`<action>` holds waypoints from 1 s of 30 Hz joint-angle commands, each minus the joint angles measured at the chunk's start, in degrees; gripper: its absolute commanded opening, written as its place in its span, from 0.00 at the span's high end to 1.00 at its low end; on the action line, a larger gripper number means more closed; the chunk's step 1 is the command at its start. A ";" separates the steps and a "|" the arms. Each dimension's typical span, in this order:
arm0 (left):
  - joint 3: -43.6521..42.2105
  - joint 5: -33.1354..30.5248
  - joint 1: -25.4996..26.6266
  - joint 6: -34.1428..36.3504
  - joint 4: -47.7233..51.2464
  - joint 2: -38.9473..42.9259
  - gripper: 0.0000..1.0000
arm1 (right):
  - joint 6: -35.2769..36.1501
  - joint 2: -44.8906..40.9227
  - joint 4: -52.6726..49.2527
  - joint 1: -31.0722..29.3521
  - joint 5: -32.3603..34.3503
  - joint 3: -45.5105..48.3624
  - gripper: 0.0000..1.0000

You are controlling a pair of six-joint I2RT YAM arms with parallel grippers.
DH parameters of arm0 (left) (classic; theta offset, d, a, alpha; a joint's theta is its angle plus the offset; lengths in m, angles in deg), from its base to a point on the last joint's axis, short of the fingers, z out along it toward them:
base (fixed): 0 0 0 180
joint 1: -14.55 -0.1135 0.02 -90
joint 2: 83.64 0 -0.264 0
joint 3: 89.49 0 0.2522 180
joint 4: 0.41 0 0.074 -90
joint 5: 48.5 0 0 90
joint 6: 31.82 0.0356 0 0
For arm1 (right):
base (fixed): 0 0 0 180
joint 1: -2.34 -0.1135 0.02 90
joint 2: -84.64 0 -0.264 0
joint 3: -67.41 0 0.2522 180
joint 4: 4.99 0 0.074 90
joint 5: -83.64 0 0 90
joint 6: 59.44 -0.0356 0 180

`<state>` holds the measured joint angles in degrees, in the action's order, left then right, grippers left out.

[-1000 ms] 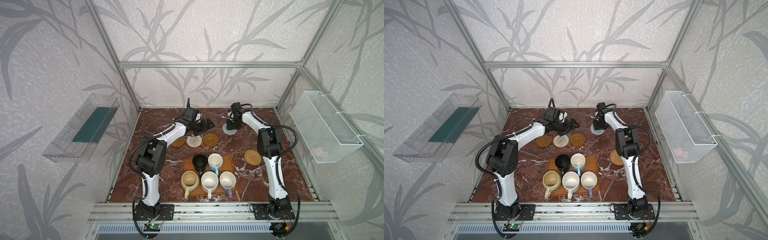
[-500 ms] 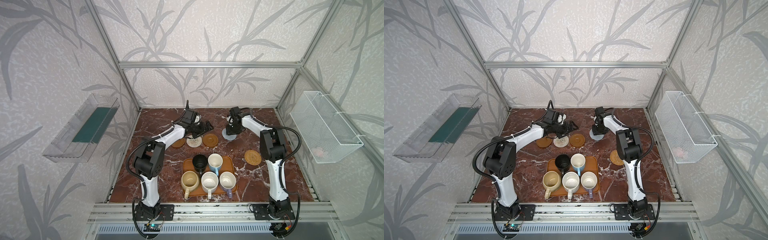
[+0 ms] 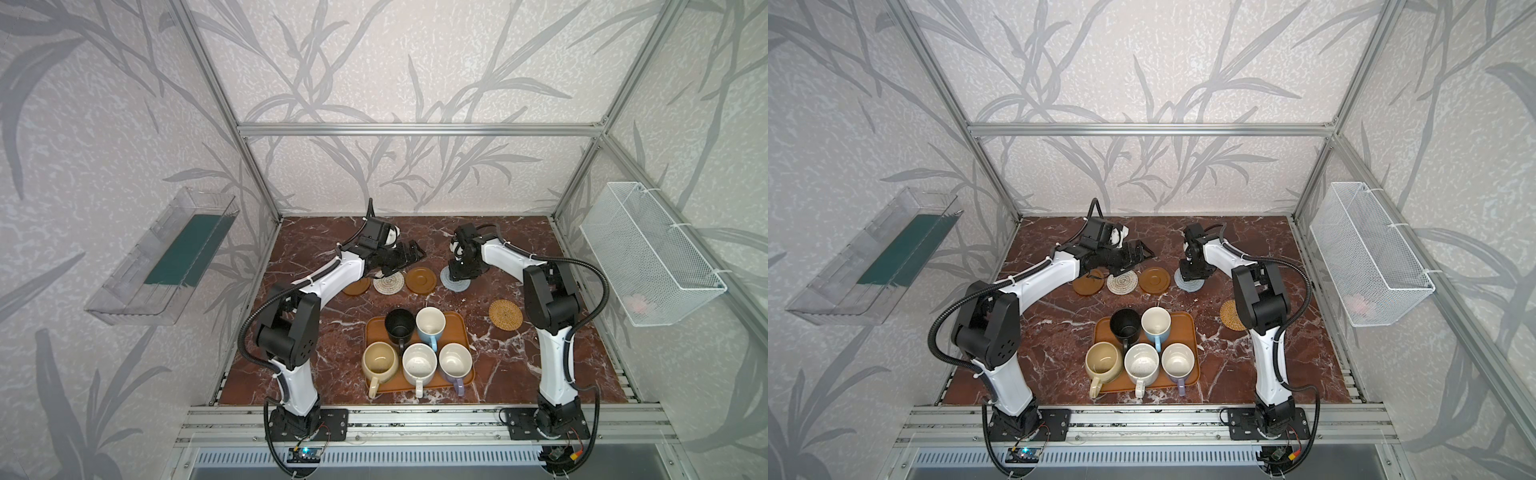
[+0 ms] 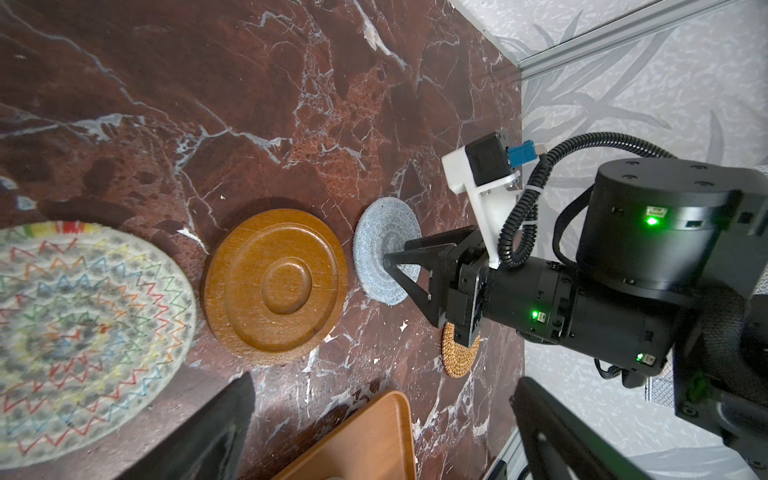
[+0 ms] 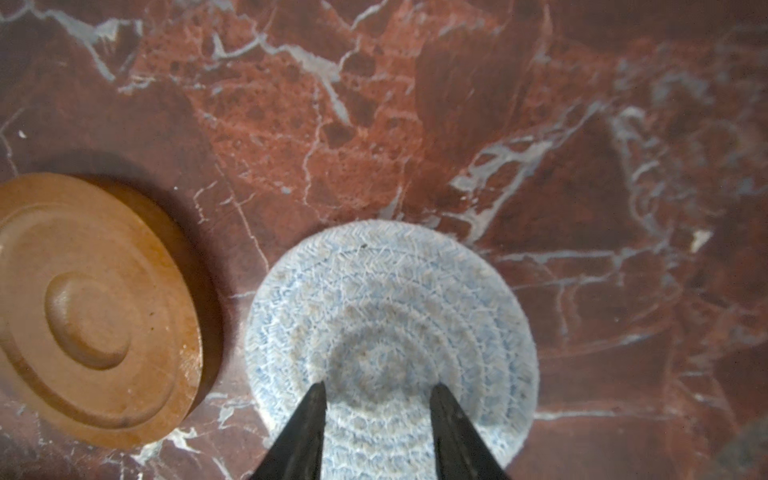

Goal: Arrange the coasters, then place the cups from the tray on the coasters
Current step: 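Press right gripper onto pale blue coaster and slide it toward brown coaster, then lift right gripper and move it over the tan rattan coaster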

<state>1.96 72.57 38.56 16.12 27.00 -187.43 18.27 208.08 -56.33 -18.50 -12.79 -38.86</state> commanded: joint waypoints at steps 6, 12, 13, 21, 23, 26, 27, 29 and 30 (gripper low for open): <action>-2.05 -1.31 0.51 0.84 1.09 3.73 0.01 | -2.11 -1.43 -2.46 -1.57 -0.18 1.98 0.59; -2.19 -1.19 0.59 1.04 1.64 4.47 0.01 | -3.11 -2.10 -1.98 -1.57 0.55 0.85 0.58; -2.15 -1.28 0.51 1.26 1.82 4.55 0.01 | -3.10 -2.19 -2.30 -1.57 0.67 0.39 0.57; -1.90 -1.66 0.51 1.79 3.05 6.30 0.01 | -2.93 -7.54 -3.80 -1.79 2.86 -0.69 0.55; -2.09 -1.96 0.54 2.07 3.52 7.26 0.01 | -2.96 -9.72 -3.75 -2.16 3.35 0.16 0.54; -2.49 -2.75 0.51 2.68 4.67 9.23 0.01 | -3.16 -13.40 -3.31 -2.51 3.02 1.80 0.48; -2.74 -3.05 0.54 2.83 4.95 9.99 0.01 | -3.18 -14.75 -3.06 -2.62 3.08 2.51 0.45; -3.68 -3.77 0.49 3.04 5.42 12.07 0.01 | -3.28 -17.87 -2.50 -2.97 3.40 4.34 0.35; -4.13 -3.98 0.50 3.03 5.56 13.11 0.01 | -3.34 -19.34 -2.37 -3.10 3.63 5.06 0.29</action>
<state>-0.93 70.16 38.93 17.91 30.82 -178.30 15.36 192.80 -58.01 -20.95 -10.06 -35.78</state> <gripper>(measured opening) 0.993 0.679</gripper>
